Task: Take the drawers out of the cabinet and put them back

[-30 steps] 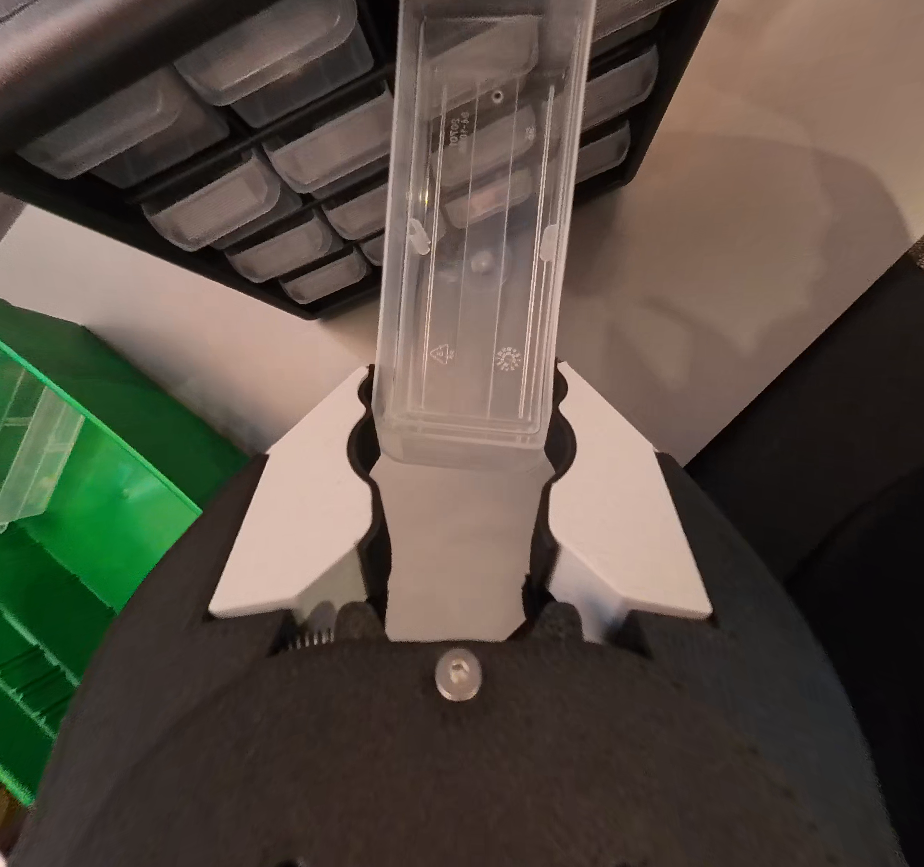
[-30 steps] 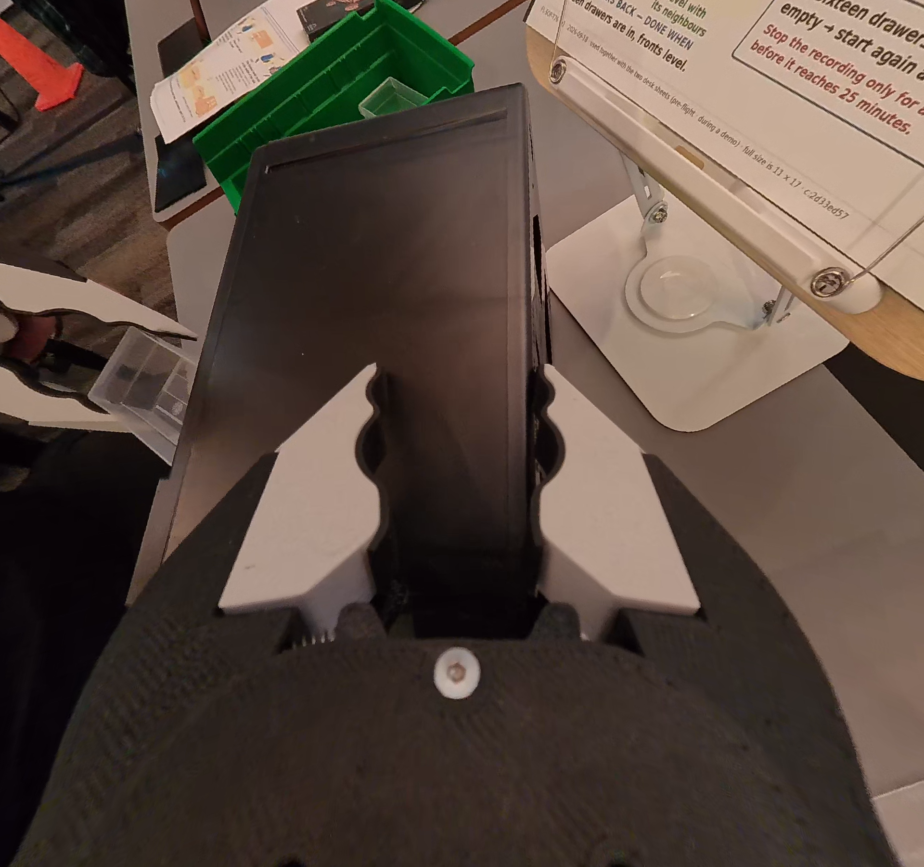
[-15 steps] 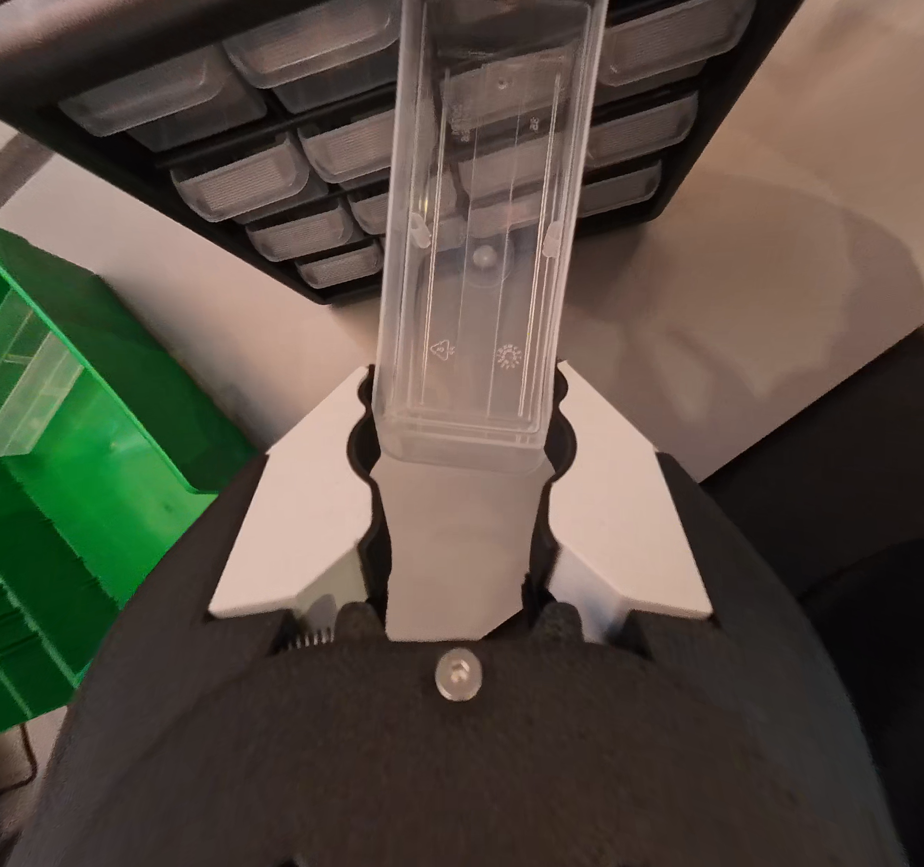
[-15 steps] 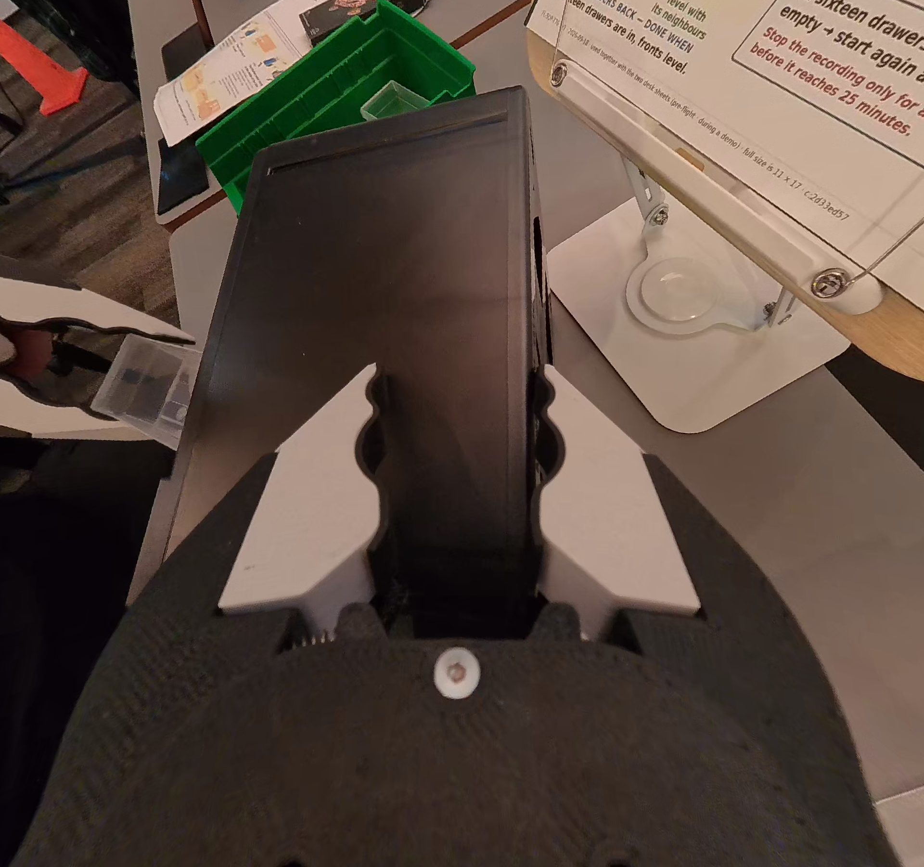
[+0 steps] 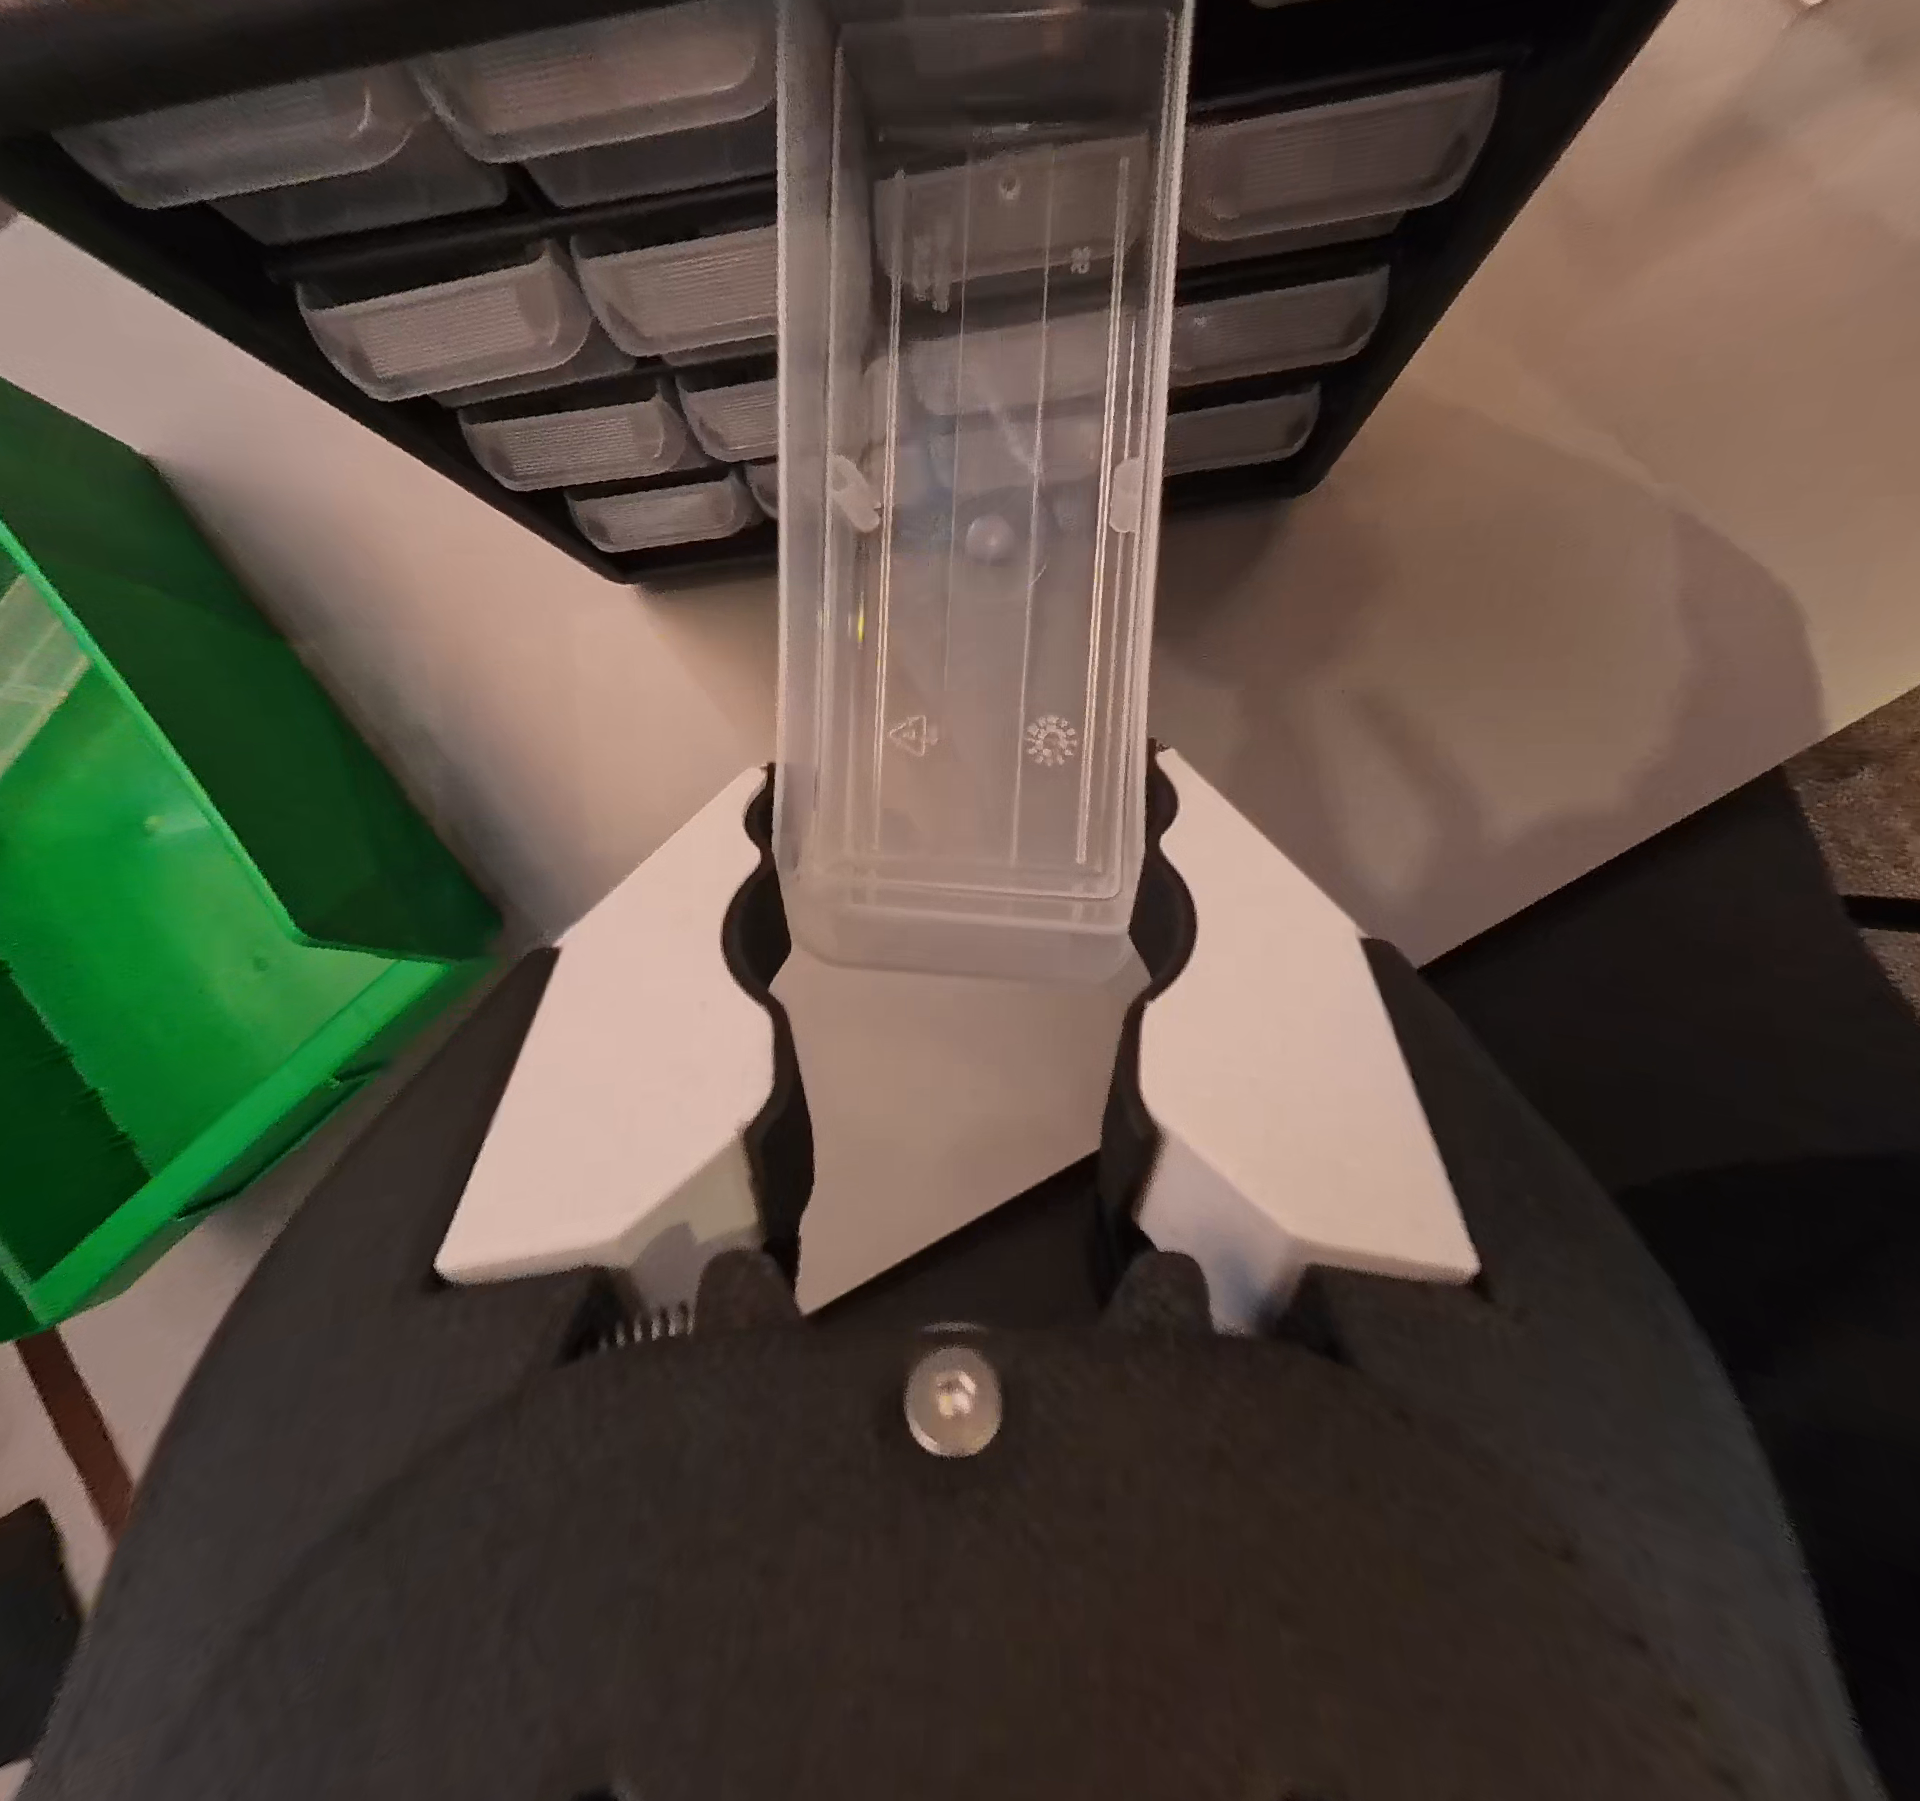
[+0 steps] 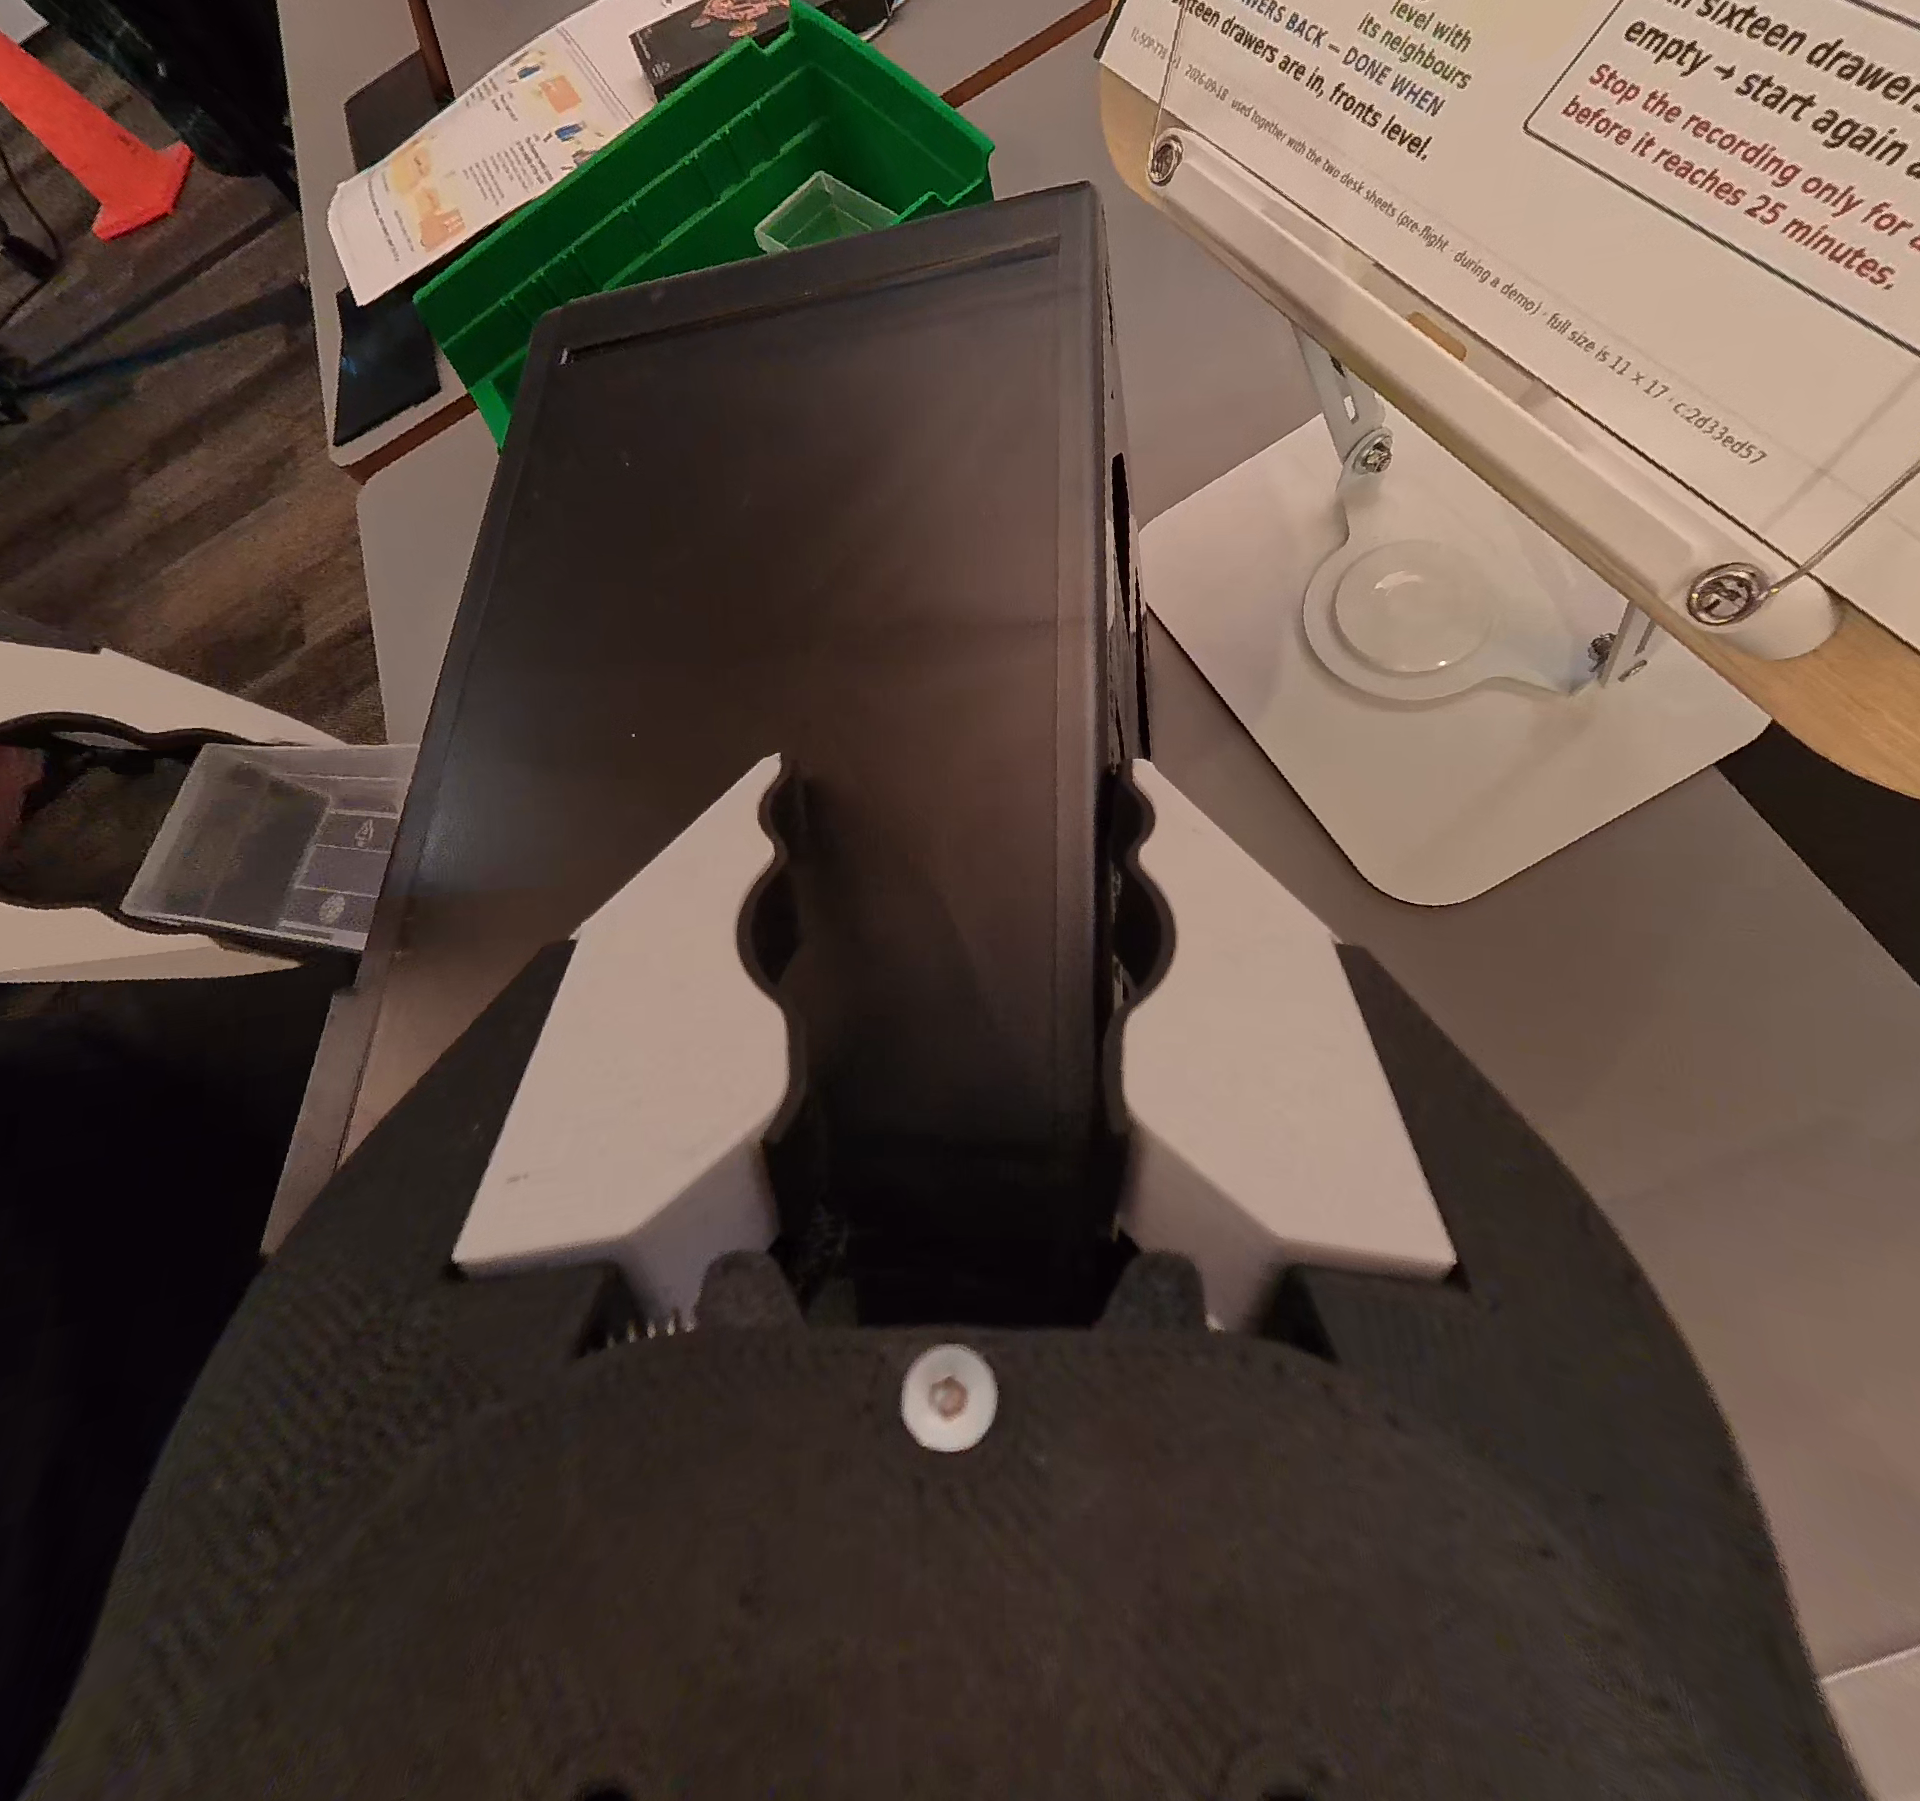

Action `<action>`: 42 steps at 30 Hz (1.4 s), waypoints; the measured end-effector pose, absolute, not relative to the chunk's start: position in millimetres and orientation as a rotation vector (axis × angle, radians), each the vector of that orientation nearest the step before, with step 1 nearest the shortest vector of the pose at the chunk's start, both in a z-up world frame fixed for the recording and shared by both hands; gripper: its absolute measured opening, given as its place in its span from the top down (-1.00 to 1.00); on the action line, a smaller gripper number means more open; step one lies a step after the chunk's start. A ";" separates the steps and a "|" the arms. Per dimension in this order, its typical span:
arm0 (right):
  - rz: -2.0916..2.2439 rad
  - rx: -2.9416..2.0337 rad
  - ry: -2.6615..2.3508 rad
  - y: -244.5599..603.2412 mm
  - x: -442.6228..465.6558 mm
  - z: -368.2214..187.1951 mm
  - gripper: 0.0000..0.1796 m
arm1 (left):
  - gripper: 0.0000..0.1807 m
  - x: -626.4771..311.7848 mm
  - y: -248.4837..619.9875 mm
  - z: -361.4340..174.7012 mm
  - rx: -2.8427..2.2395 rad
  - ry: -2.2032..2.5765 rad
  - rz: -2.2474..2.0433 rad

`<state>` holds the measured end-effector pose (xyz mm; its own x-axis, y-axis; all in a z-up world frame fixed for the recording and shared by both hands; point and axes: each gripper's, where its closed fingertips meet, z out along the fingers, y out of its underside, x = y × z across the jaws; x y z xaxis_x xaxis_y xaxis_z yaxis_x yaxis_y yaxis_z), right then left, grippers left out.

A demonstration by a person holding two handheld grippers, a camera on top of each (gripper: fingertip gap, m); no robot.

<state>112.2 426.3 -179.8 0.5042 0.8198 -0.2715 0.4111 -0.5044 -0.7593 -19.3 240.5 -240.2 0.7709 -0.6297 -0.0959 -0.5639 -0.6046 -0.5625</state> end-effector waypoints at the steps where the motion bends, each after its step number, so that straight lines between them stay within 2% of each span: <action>1: 0.842 -2.118 -1.004 426.3 112.1 -179.8 0.35 | 0.28 -18.3 240.3 -237.6 -2.385 0.874 -0.157; 12: 0.841 -2.116 -1.006 425.9 112.0 -179.7 0.34 | 0.28 -22.9 245.0 -250.0 -2.381 0.870 -0.075; 42: 0.874 -2.096 -0.999 425.2 111.2 -178.8 0.34 | 0.28 -22.2 243.8 -213.5 -2.512 0.983 0.025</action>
<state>111.2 425.2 -178.8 0.4878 0.8250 -0.2855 0.3926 -0.4994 -0.7723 -22.2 243.8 -213.5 0.7471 -0.6417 -0.1730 -0.6498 -0.6504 -0.3935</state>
